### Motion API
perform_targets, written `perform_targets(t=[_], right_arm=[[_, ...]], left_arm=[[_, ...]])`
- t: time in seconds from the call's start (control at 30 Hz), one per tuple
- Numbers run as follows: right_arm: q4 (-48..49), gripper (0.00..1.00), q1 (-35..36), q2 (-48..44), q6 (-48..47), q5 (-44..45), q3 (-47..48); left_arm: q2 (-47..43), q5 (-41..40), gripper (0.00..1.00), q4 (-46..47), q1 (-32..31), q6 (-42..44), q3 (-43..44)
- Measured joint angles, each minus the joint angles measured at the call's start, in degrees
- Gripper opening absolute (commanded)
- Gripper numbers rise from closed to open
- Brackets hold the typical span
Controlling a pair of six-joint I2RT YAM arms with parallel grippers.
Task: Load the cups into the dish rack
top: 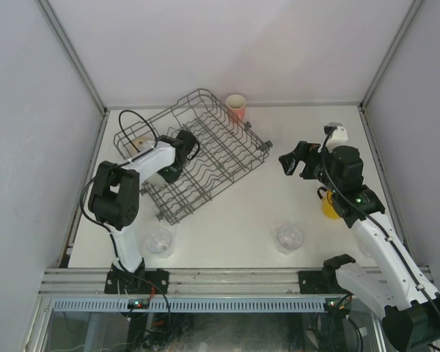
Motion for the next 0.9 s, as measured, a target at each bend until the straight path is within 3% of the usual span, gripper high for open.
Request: perform_targets(t=[0.3, 0.7, 0.9], right_arm=[[-0.9, 0.92, 0.0, -0.3, -0.3, -1.4, 0.0], [-1.1, 0.92, 0.1, -0.9, -0.3, -2.8, 0.0], [-1.1, 0.92, 1.1, -1.4, -0.3, -2.9, 0.0]], left_arm=[[1.3, -0.3, 0.04, -0.4, -0.7, 0.0, 0.8], [0.9, 1.8, 0.38, 1.9, -1.3, -0.5, -0.7], [0.5, 5.6, 0.41, 3.9, -3.0, -0.9, -1.0]])
